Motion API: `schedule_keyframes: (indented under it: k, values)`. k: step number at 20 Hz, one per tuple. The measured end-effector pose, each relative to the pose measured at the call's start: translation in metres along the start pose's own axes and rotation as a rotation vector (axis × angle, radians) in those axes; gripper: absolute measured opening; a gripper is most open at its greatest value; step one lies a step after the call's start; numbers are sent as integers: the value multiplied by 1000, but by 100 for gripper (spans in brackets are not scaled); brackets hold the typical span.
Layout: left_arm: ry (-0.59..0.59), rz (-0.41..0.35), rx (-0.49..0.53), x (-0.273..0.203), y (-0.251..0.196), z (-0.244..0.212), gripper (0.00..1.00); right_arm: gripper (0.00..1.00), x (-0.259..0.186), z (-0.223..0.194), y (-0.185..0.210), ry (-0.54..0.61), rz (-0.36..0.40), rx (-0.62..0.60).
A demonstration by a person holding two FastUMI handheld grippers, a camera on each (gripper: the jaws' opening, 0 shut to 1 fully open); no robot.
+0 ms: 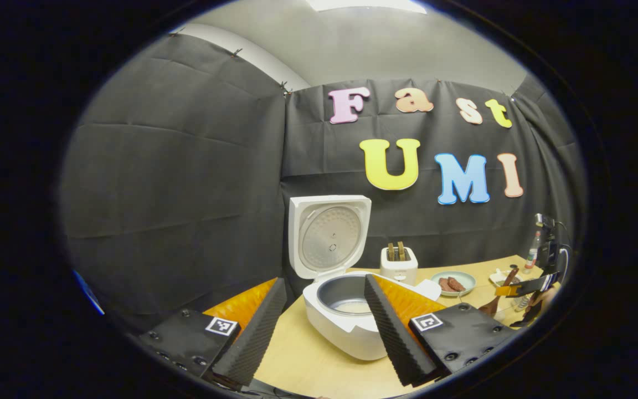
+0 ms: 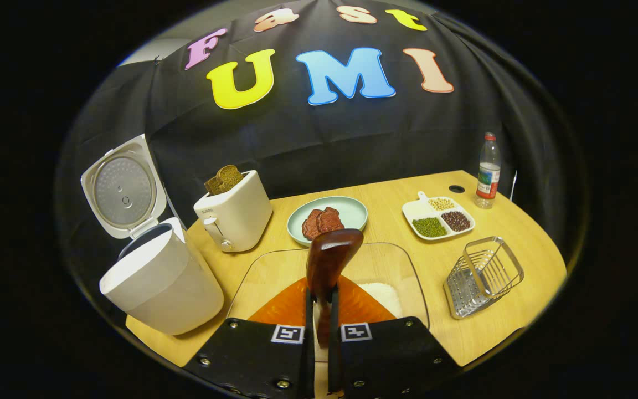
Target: Close the left gripper, press the button to open the rice cooker; take a wooden spoon from the chopstick holder with the right hand, scoop a spoonful of rice and pour it into the rice cooker, then put the wooden spoon back into the chopstick holder.
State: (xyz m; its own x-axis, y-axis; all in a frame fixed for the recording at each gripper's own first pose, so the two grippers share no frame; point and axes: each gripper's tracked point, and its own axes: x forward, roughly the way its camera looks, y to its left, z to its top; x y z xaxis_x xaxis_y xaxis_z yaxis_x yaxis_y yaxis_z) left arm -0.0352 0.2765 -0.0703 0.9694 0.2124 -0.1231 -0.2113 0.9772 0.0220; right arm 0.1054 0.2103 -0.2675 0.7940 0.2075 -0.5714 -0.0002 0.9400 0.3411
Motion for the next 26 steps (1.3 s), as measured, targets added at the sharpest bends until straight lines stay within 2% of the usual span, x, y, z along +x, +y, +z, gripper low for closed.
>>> schedule_keyframes:
  k: [3, 4, 10, 12, 13, 14, 18, 20, 21, 22, 23, 26]
  values:
    - [2, -6, -4, 0, 1, 0, 100, 10, 0, -1, -3, 17, 19, 141]
    - [0, -6, -1, 0, 2, 1, 98, 10, 1, -1, -7, 24, 23, 206]
    - [-2, -11, 9, 2, 1, 5, 100, 10, 3, 2, -36, 53, 47, 645]
    - [-8, -12, 16, 1, 0, 8, 98, 10, -1, 10, -45, 31, 59, 723]
    - [-8, -13, 18, 0, -1, 9, 92, 10, -2, 14, -46, 21, 64, 749]
    - [-9, -14, 19, 1, -2, 9, 100, 10, -4, 19, -49, 14, 77, 779]
    - [-5, -16, 4, 2, -8, 6, 100, 10, -13, 45, -35, 13, 216, 966]
    - [-6, -12, -4, 1, -8, 4, 98, 10, -16, 59, -21, 6, 279, 1018]
    - [-5, -7, -6, 1, -7, 3, 100, 10, -17, 63, -13, 11, 303, 1025]
    - [-5, -2, -7, 0, -6, 2, 100, 14, -18, 69, -2, 19, 330, 1020]
    - [-4, 6, -7, -1, -2, 1, 100, 10, -17, 73, 9, 25, 354, 1005]
    - [0, 37, -14, -7, 10, 0, 100, 10, -13, 90, 40, 24, 413, 963]
